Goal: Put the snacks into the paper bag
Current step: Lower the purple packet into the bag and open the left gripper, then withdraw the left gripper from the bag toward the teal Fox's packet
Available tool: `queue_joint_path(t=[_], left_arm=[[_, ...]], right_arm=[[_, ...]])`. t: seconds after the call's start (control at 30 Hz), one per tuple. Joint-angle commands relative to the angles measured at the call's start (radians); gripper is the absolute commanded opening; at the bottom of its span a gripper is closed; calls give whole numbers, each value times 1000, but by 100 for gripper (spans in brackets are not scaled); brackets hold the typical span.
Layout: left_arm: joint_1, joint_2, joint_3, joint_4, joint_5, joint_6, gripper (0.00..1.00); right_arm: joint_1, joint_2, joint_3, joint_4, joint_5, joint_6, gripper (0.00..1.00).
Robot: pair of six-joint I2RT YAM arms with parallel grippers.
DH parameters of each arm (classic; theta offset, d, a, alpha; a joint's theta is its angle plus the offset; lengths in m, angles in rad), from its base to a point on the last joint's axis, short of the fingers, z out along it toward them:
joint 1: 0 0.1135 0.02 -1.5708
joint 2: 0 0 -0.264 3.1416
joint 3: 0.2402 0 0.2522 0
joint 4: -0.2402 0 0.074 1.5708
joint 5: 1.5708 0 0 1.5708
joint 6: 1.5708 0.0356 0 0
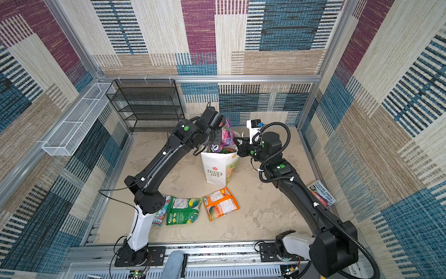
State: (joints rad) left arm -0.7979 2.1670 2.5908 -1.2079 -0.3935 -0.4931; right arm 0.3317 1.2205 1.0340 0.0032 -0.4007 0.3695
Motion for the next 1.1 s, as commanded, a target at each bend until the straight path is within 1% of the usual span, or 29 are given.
queue_joint_path(t=[0.0, 0.37, 0.43, 0.5, 0.57, 0.6, 0.63, 0.7, 0.8, 0.97, 1.07], left_arm=[[-4, 22, 0, -6, -23, 25, 16], [-28, 72, -87, -13, 28, 12, 17], [-29, 84, -102, -13, 30, 12, 19], [-27, 103, -106, -15, 40, 13, 23], [-22, 118, -100, -15, 54, 9, 28], [-17, 125, -96, -15, 68, 6, 33], [-12, 129, -90, -15, 80, 3, 37], [-9, 127, -78, -17, 101, -5, 51], [-8, 104, -56, -18, 107, -4, 66], [-5, 48, 9, -16, 151, 2, 84], [3, 9, 46, -13, 189, 1, 88]], right_arm=[[-1, 0, -4, 41, -13, 6, 0], [0, 0, -3, 40, -12, 5, 0], [0, -2, -3, 41, -11, 6, 0], [0, -1, -5, 43, -12, 5, 0], [0, -1, -3, 42, -14, 5, 0], [0, -1, -3, 41, -14, 6, 0], [0, -1, -4, 41, -13, 6, 0], [0, -1, -3, 40, -11, 4, 0], [0, -5, -5, 40, -8, 5, 0], [1, -2, -5, 40, -7, 5, 0], [0, -1, -5, 41, -7, 5, 0]])
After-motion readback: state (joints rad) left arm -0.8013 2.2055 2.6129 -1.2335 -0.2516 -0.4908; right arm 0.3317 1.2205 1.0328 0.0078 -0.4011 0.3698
